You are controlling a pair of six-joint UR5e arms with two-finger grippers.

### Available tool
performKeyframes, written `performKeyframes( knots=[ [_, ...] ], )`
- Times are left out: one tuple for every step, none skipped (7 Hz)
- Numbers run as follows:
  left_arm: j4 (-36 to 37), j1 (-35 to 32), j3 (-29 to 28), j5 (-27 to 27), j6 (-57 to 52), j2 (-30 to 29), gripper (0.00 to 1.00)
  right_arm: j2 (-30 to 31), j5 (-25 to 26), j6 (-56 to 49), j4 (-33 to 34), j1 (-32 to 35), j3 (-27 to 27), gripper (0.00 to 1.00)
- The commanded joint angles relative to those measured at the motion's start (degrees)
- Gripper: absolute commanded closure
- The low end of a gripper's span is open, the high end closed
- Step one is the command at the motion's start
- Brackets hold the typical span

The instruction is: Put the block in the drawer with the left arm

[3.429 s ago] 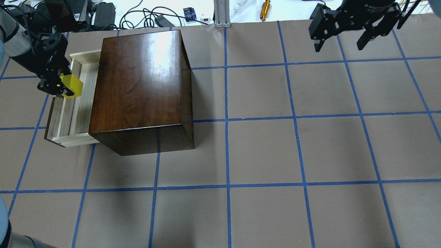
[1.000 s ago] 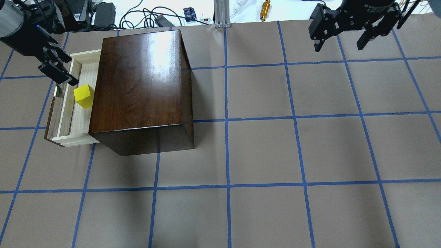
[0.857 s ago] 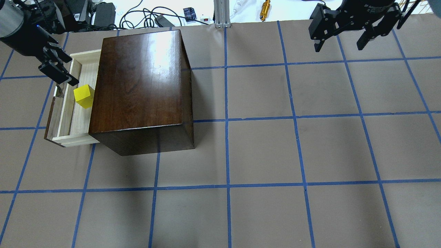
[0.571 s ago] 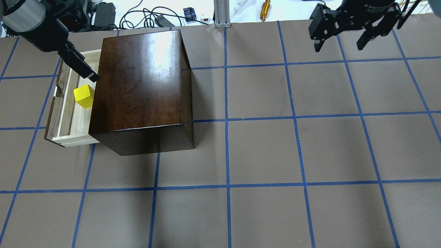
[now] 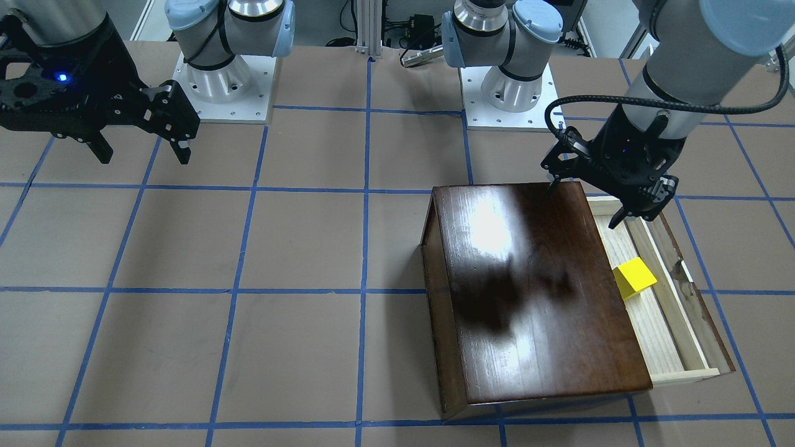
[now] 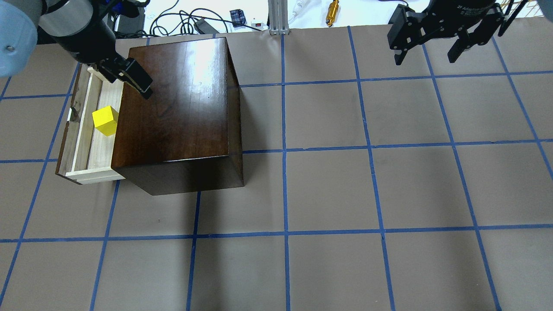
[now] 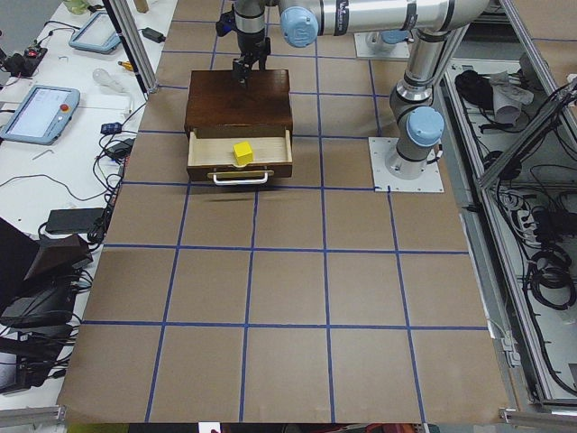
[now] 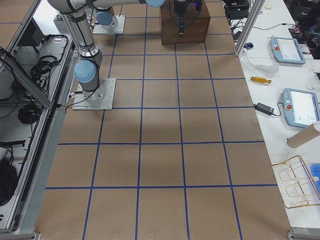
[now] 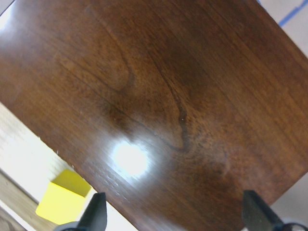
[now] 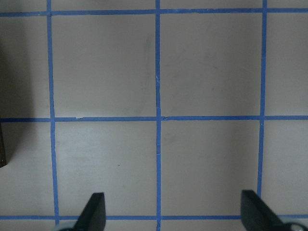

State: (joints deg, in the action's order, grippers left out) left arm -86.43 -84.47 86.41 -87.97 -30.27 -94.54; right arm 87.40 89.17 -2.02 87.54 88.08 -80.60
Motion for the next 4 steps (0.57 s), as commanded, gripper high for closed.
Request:
performKeyframes(
  knots=[
    [0.5, -2.8, -0.1, -0.4, 16.5, 1.2, 0.00, 0.0, 0.0, 0.0, 0.0, 0.1, 0.0, 0.00],
    [0.5, -3.5, 0.0, -0.1, 21.2, 1.6, 0.00, 0.1, 0.0, 0.0, 0.0, 0.1, 0.0, 0.00],
    [0.3, -4.6, 0.0, -0.3, 23.1, 2.3, 0.00, 0.1, 0.0, 0.0, 0.0, 0.1, 0.0, 0.00],
    [0.2, -5.8, 0.3, -0.4, 24.0, 2.9, 0.00, 0.0, 0.0, 0.0, 0.0, 0.1, 0.0, 0.00]
  ],
)
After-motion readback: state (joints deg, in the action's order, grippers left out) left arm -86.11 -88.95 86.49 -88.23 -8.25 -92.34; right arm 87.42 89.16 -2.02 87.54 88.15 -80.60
